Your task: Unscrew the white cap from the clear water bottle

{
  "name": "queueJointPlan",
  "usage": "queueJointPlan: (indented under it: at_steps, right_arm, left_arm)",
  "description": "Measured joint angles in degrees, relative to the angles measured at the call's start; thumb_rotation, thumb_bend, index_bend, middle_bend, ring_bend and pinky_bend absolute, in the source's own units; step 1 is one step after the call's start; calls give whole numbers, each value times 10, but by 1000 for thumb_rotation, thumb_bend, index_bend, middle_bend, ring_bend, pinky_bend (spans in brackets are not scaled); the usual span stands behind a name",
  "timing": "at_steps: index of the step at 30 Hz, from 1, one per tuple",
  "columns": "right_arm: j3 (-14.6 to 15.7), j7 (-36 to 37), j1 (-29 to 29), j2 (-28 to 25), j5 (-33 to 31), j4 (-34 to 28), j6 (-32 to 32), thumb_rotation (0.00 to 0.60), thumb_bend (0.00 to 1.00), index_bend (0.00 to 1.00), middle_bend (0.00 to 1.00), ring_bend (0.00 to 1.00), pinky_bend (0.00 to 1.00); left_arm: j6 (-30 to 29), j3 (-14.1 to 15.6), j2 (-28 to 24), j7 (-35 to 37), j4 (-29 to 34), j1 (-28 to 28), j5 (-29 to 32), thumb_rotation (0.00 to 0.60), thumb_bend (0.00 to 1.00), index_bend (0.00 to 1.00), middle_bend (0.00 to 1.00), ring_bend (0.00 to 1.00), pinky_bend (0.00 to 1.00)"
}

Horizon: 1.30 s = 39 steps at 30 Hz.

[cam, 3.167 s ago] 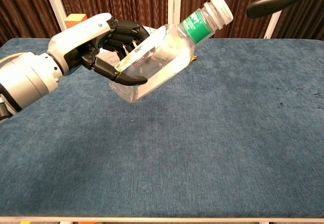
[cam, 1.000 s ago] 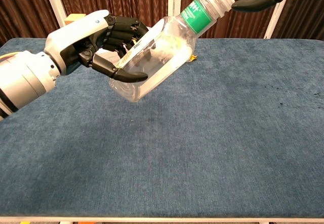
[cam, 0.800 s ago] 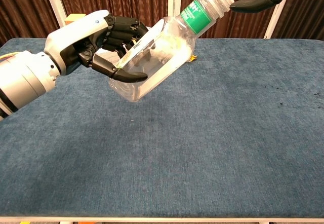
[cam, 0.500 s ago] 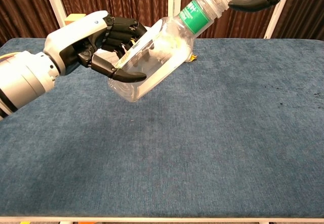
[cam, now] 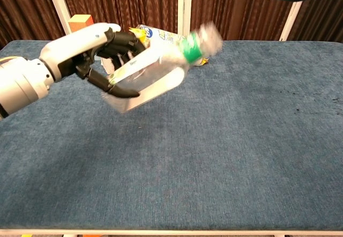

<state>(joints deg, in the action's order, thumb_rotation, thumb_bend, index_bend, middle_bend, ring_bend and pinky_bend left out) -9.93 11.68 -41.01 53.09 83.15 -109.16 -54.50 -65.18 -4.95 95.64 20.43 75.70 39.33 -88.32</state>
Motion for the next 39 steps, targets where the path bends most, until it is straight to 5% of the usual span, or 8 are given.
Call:
queueJointPlan:
  at_steps: [6, 16, 27, 39]
  right_arm:
    - [21, -25, 5, -6, -31, 13, 43, 600, 376, 479, 177, 0, 0]
    - [47, -97, -7, 56, -58, 61, 93, 600, 377, 463, 177, 0, 0]
    - [60, -177, -31, 196, -66, 170, 111, 600, 379, 414, 156, 0, 0]
    - [73, -209, -45, 317, -65, 296, 120, 600, 379, 170, 100, 0, 0]
  left_arm:
    - [50, 8, -15, -148, -10, -1, 45, 600, 394, 558, 543, 452, 472]
    - [96, 2, -17, -347, 16, -10, 160, 600, 282, 194, 278, 199, 353]
    - [63, -5, -47, -335, 57, -32, 158, 600, 263, 140, 248, 166, 299]
    - [-4, -9, -140, -291, 129, -79, 137, 600, 251, 139, 245, 154, 266]
